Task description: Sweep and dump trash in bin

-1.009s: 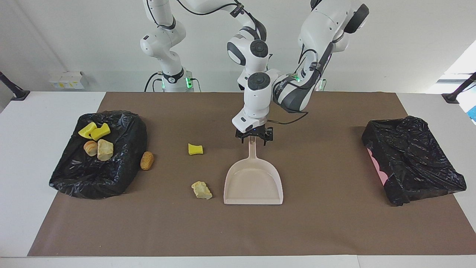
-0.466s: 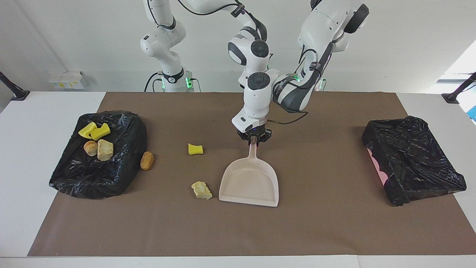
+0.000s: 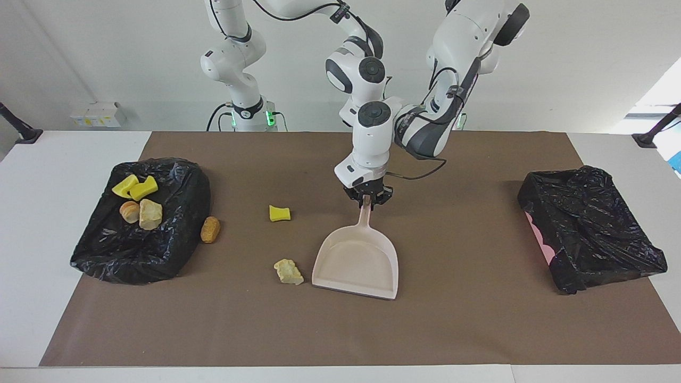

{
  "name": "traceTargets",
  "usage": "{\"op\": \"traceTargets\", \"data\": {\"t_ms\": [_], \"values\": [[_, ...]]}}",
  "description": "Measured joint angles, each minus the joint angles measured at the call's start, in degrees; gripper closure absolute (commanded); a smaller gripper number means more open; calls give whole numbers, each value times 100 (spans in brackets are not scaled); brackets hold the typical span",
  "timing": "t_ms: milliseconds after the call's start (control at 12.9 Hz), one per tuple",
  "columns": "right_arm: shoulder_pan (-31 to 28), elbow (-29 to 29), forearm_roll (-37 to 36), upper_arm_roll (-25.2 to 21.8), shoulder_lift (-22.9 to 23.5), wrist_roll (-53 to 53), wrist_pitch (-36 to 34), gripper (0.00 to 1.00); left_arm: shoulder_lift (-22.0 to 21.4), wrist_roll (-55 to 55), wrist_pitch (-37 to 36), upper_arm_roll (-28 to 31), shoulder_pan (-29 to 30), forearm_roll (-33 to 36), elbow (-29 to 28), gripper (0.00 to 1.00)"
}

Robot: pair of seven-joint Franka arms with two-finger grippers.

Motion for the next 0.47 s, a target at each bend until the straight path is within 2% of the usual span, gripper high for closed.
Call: {"op": "traceTargets", "data": {"t_ms": [233,466], "values": [[-633,97,-2,-11,-233,114,-407,100,-194,1205,-317,11,242,0,5,100],[-1453,123,-224,-25,-615,-76,-1162,100,-293,2809,-600,42,493,-10,24,100]]}}
